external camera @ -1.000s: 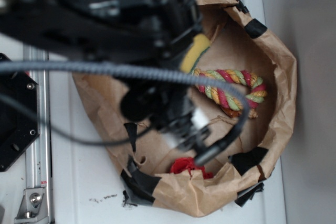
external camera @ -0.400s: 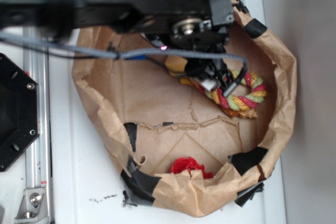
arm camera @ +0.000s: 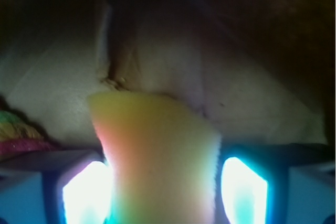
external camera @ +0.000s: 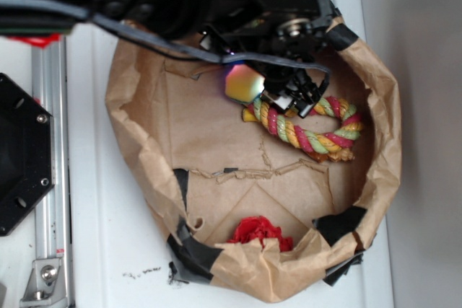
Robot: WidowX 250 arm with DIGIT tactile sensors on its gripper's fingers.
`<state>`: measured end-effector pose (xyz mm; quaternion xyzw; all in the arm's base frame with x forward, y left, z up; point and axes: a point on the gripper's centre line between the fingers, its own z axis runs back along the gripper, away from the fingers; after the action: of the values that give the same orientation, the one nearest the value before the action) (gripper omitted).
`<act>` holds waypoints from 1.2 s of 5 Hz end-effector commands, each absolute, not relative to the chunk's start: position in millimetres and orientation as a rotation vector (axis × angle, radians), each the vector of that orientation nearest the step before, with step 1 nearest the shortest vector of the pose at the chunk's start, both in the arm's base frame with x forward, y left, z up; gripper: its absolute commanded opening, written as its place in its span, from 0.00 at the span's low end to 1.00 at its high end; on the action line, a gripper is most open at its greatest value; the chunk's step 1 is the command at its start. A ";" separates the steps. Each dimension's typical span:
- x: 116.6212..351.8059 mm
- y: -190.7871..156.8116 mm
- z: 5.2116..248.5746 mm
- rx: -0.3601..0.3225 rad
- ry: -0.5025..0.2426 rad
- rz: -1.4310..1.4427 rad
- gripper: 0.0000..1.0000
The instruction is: Grab the green sponge.
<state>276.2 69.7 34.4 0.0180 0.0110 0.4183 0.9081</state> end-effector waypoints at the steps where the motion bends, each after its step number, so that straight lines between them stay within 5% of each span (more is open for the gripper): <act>1: 276.0 73.1 80.8 -0.034 -0.027 0.776 0.00; 3: 271.9 34.3 178.6 -0.162 -0.081 0.374 0.00; 4: 262.6 15.5 184.8 -0.198 -0.072 0.196 0.00; 6: 257.9 14.8 190.1 -0.190 -0.183 0.180 0.00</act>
<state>262.9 -5.2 177.7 -0.0940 -0.0618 0.0879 0.9898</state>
